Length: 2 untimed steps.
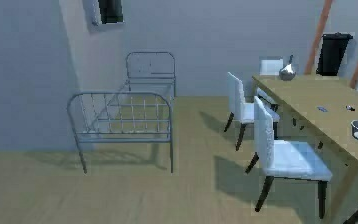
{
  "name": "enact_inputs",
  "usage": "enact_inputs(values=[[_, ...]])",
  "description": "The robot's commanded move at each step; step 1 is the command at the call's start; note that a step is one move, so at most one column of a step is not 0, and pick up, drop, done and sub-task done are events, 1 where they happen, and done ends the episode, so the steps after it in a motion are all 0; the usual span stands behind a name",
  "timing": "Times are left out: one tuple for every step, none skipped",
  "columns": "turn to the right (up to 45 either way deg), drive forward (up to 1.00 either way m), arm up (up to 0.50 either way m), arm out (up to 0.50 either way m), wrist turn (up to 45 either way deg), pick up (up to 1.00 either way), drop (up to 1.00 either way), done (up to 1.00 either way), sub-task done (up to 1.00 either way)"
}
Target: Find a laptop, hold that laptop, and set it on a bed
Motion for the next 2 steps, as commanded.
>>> enact_inputs(values=[[45.0, 0.00, 0.00, 0.00, 0.0, 0.00, 0.00, 0.00, 0.00], [33.0, 0.00, 0.00, 0.00, 0.0, 0.00, 0.00, 0.00, 0.00]])
